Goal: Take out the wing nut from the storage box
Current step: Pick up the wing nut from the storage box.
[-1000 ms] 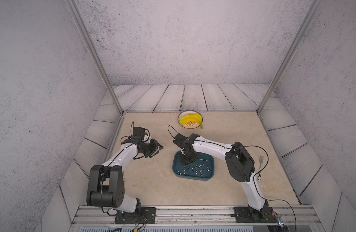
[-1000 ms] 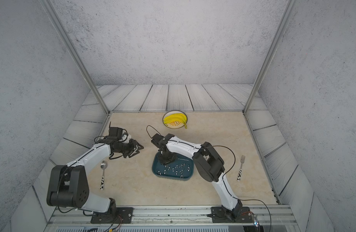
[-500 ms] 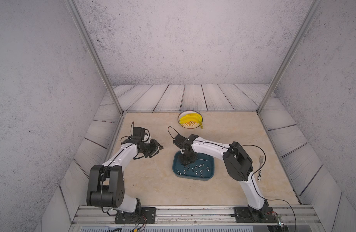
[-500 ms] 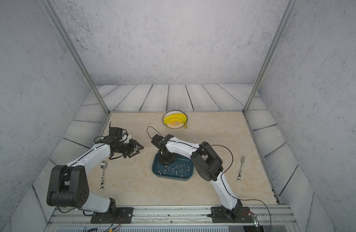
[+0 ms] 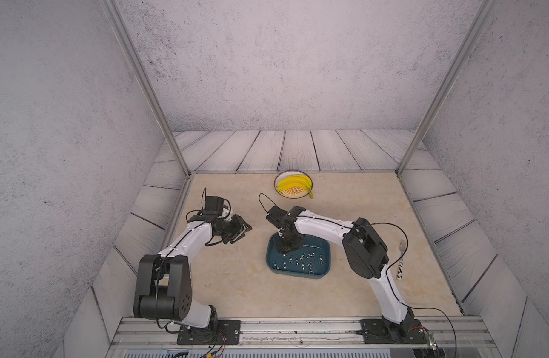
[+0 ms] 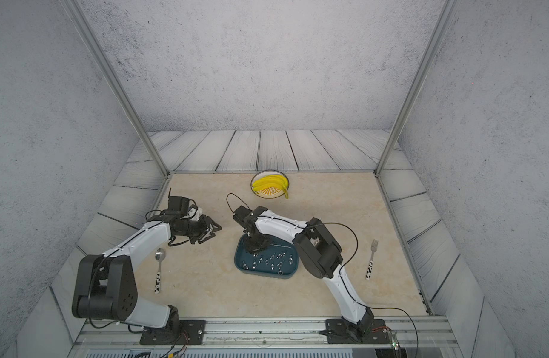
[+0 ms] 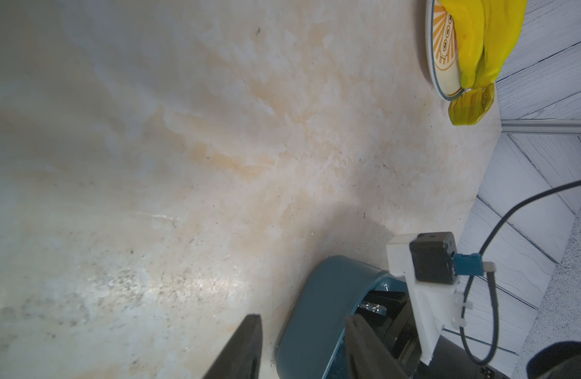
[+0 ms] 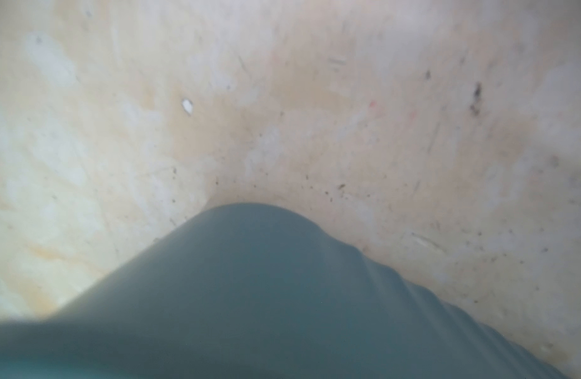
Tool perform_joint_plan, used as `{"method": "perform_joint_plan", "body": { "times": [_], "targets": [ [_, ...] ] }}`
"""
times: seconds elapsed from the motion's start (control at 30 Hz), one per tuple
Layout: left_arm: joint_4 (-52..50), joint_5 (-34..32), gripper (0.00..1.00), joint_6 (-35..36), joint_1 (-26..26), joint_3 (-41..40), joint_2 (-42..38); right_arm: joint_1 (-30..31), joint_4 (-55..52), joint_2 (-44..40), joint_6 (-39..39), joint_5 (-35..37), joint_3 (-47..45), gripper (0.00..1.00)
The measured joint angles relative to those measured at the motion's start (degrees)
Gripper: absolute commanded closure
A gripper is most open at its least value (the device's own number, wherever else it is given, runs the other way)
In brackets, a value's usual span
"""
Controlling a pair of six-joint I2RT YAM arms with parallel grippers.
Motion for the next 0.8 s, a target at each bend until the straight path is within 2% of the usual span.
{"method": "perform_joint_plan", "body": {
  "times": [0.33,0.8],
  "targets": [
    [0.0,0.0,0.52,0.0,0.0,0.0,0.0,0.0,0.0,0.8,-0.6,0.0,2.0,1.00],
    [0.4,0.1,0.52,0.0,-0.8,-0.4,0.0,0.0,1.2,-1.0,-4.8,0.7,-0.7,1.00]
  ]
}}
